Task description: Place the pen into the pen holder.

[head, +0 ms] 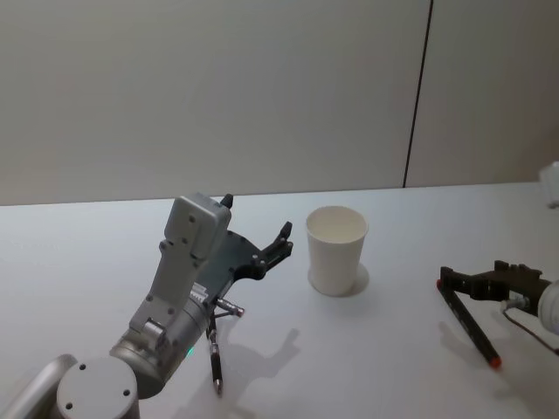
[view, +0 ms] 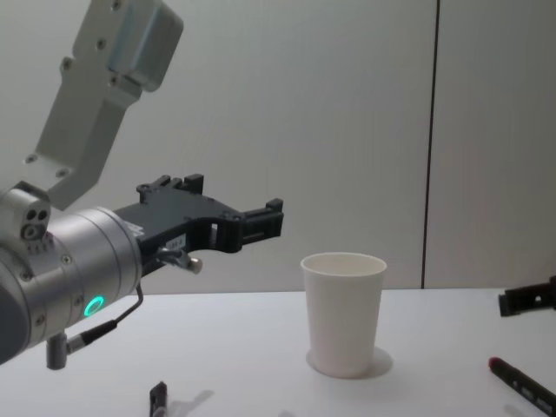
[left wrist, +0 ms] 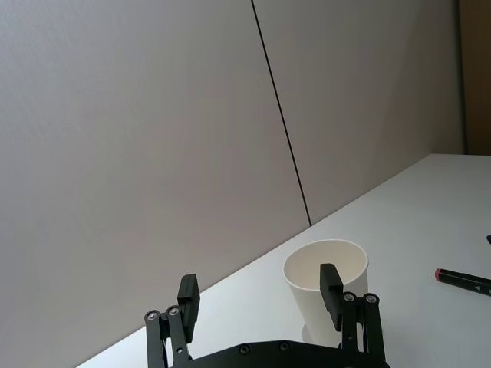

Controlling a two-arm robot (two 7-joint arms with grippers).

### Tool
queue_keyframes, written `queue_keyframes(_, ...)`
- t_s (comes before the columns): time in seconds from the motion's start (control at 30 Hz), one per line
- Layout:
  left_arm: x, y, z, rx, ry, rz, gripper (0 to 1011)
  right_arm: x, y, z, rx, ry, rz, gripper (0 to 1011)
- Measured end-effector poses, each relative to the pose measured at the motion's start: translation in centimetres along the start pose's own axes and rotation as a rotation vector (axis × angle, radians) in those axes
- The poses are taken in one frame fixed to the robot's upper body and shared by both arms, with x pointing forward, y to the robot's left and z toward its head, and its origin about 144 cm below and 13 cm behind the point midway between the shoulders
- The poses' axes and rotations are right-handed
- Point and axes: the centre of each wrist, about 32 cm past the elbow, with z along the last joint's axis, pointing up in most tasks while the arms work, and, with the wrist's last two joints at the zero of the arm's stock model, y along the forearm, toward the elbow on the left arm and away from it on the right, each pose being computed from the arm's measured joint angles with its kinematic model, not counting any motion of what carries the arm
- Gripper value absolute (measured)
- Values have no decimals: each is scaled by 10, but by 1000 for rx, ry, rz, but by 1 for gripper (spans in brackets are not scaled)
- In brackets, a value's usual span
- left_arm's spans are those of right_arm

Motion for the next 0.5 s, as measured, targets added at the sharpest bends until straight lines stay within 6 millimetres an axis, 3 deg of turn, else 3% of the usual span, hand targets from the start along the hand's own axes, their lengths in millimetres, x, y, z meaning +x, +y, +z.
queue_keyframes(0.5,0,0,0,0,0,0,1004,13,23,26,-142,-30,10,1001)
